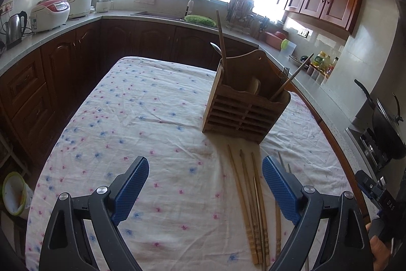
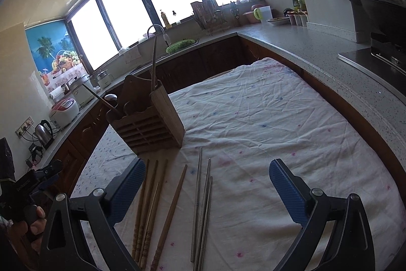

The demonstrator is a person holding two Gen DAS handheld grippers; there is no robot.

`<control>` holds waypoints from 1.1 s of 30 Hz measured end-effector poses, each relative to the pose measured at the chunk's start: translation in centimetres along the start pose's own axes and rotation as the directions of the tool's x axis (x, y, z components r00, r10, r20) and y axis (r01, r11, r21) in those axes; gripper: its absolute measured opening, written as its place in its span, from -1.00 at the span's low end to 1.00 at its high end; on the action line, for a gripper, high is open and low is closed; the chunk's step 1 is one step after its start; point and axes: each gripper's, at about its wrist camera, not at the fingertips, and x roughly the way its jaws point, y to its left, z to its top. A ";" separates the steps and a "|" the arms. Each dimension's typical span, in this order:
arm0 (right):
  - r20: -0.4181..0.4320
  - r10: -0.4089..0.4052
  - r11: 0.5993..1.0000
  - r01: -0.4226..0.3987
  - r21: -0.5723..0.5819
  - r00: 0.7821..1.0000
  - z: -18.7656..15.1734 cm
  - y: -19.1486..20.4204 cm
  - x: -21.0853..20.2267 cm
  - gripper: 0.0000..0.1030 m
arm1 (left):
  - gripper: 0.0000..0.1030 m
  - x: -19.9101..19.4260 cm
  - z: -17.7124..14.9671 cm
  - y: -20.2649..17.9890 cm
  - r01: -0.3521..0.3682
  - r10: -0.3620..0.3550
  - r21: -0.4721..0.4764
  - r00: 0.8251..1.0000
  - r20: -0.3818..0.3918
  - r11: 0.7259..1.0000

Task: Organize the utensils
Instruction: 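Open both tools to release the chopsticks in the holder and withdraw, then grasp a wooden chopstick with the left tool while the right tool grasps a metal chopstick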

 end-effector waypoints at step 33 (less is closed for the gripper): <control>-0.250 0.051 0.996 -0.069 -0.065 0.967 -0.4 1.9 11.0 -0.21 | -0.15 14.8 1.6 -5.2 0.048 -0.017 0.095 0.952 -0.307 0.994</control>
